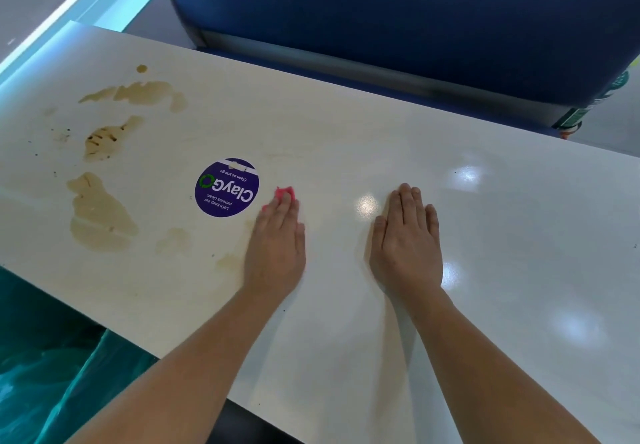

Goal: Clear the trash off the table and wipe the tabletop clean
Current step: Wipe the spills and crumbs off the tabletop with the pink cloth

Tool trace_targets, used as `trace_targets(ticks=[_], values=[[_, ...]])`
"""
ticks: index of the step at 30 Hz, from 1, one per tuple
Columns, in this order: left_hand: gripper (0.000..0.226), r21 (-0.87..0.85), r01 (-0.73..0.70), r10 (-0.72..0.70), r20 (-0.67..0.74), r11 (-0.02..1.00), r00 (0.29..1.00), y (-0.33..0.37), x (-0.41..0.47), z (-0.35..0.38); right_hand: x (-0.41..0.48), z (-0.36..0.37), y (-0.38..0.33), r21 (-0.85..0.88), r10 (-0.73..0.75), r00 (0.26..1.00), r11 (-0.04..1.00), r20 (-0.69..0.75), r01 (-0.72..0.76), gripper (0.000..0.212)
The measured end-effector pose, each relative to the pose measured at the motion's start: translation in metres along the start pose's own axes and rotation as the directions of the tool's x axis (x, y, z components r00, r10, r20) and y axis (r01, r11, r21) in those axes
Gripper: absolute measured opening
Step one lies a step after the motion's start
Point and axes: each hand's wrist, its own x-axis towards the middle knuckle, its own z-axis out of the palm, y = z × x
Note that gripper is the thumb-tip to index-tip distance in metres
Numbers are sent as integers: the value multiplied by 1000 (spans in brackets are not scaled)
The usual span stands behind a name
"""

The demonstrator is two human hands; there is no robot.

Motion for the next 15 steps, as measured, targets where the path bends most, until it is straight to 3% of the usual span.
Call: trace_targets(ticks=[6, 8, 11, 15], values=[[49, -32, -292, 293, 22, 956, 956, 49, -4, 9, -1, -3, -2, -4, -9, 1000, 1000, 16, 9, 60], [50, -6, -277, 277, 20, 961, 961, 38, 20, 4, 0, -5, -1, 6, -16, 1000, 1000, 25, 15, 60], [52, -11, -119, 119, 18, 993, 993, -1, 35, -4, 1, -6, 2, 3, -16, 999, 1000, 30, 16, 61], [50, -29, -44, 43, -55, 999, 998, -15, -17, -2, -1, -5, -1, 2, -4, 1000, 1000, 19, 4, 60]])
